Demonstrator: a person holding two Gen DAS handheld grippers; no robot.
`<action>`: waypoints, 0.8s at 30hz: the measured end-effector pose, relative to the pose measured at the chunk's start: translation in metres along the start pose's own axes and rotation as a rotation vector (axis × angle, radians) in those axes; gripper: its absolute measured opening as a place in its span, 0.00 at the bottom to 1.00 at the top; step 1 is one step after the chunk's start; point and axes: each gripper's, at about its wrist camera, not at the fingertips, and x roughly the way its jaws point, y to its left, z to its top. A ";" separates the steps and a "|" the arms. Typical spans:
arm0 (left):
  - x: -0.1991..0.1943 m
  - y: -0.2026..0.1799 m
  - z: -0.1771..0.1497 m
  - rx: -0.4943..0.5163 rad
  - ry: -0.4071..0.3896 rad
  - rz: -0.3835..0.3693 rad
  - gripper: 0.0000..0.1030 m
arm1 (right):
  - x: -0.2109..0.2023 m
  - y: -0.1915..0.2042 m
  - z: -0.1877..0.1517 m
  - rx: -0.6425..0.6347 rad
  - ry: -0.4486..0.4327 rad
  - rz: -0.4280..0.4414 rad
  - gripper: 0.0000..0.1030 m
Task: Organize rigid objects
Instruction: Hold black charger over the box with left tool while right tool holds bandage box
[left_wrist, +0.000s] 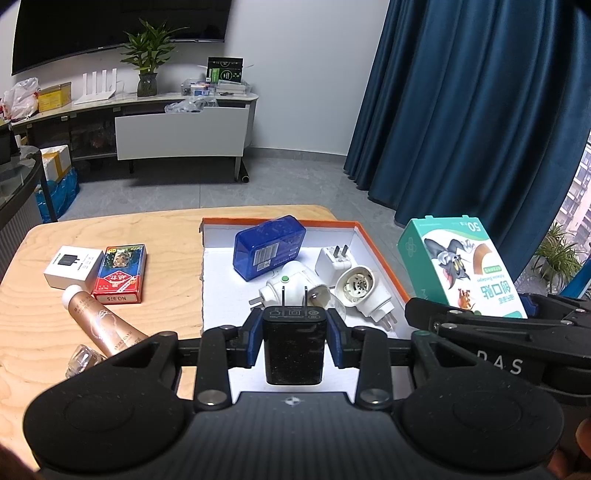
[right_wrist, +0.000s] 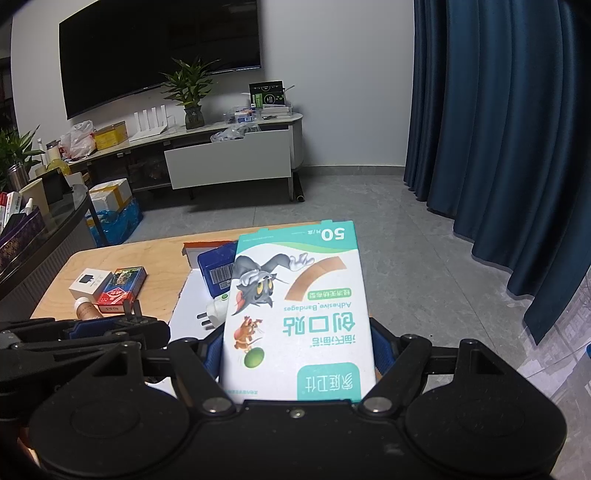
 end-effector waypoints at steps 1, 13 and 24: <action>0.000 0.000 0.000 0.000 0.000 0.000 0.36 | -0.001 0.000 0.000 0.000 0.000 0.000 0.86; 0.000 0.000 0.001 0.001 0.000 -0.002 0.36 | 0.000 -0.001 0.001 0.001 -0.001 -0.005 0.85; 0.003 0.000 -0.002 0.000 0.014 -0.001 0.36 | 0.001 -0.002 0.000 0.001 0.006 -0.011 0.85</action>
